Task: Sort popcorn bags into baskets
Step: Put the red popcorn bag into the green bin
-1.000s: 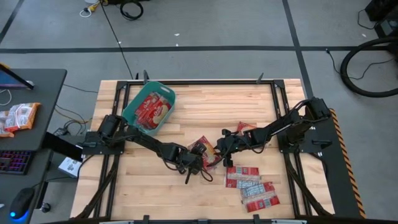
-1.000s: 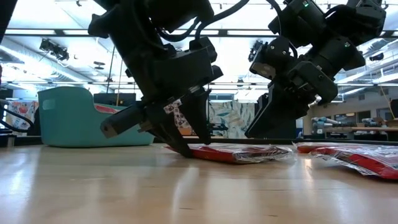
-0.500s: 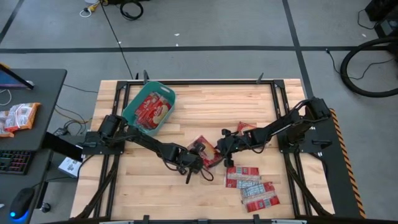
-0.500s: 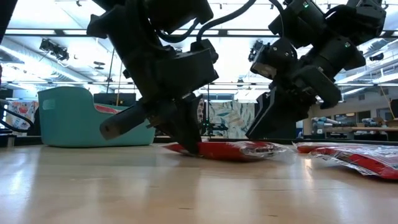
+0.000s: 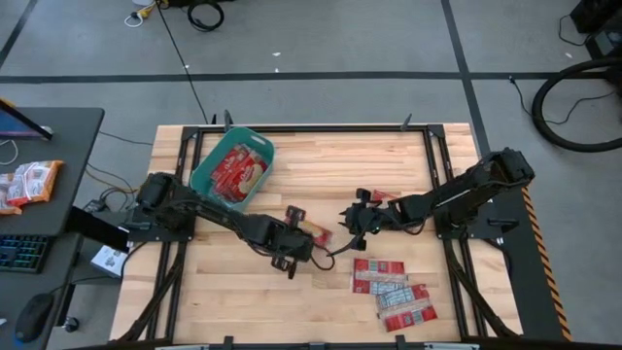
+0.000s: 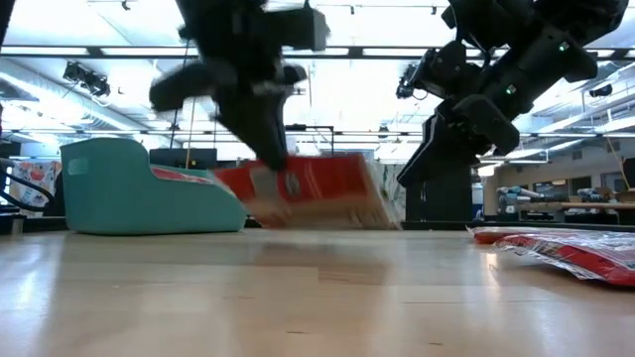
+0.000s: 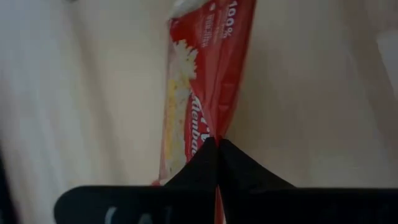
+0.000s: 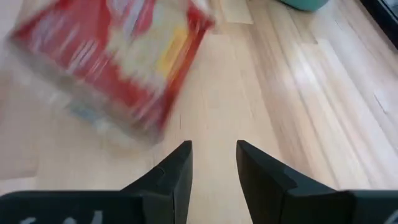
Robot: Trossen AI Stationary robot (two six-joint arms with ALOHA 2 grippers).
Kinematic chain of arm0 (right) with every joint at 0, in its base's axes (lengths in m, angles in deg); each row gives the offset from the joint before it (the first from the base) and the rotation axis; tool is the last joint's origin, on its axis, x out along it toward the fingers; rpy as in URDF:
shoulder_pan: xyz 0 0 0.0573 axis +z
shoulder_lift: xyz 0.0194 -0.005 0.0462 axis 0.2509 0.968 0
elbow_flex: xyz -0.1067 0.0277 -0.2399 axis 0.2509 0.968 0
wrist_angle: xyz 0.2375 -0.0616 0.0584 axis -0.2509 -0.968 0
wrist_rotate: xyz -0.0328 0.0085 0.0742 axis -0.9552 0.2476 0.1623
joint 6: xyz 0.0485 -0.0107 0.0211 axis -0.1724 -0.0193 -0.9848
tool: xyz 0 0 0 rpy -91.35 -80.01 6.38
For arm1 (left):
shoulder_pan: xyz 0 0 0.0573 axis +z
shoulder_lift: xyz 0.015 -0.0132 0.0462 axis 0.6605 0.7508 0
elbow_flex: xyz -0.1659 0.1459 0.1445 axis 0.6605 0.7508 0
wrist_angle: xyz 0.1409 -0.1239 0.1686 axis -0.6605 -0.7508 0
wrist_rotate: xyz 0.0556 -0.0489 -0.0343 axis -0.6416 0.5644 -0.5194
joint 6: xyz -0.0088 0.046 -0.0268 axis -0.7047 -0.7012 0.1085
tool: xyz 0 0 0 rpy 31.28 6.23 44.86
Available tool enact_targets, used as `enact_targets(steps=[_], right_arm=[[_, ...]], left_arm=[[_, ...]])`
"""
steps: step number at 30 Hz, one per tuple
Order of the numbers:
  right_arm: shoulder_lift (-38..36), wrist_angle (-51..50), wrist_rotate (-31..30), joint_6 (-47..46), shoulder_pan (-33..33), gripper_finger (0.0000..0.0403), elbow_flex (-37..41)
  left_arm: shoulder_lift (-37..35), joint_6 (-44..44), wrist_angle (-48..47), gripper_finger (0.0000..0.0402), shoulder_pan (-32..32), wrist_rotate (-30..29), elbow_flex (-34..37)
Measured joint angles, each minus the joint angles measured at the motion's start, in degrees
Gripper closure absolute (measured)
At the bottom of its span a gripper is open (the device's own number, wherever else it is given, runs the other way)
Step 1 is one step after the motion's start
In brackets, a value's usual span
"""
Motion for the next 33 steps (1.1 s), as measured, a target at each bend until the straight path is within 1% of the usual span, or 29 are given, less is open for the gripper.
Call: enact_targets(steps=[5,10,16,20,23,33], right_arm=[[-0.62,-1.59,-0.4,1.05,0.0,0.0273,0.0],[-0.62,-1.03,-1.27,2.53,-0.12,0.0273,0.0],[-0.64,1.04,-1.28,3.9,-0.98,0.0273,0.0],[-0.64,2.54,-1.04,5.22,-1.5,0.0273,0.0],[-0.64,3.48,0.02,5.58,-1.72,0.0273,0.0],[-0.64,4.3,1.76,6.63,-1.73,0.0273,0.0]], left_arm=[[-6.59,11.34,-8.08,0.0395,-0.06,-4.51,-0.14],[-12.31,20.63,-16.58,0.0395,-0.06,-9.23,-0.18],[-16.13,32.04,-27.62,0.0395,0.9,-13.5,-0.2],[-16.4,39.31,-37.29,0.0395,3.44,-13.87,-0.13],[-16.4,42.25,-40.65,0.0395,6.28,-13.9,0.96],[-16.31,42.87,-39.24,0.0397,18.92,-12.34,8.08]])
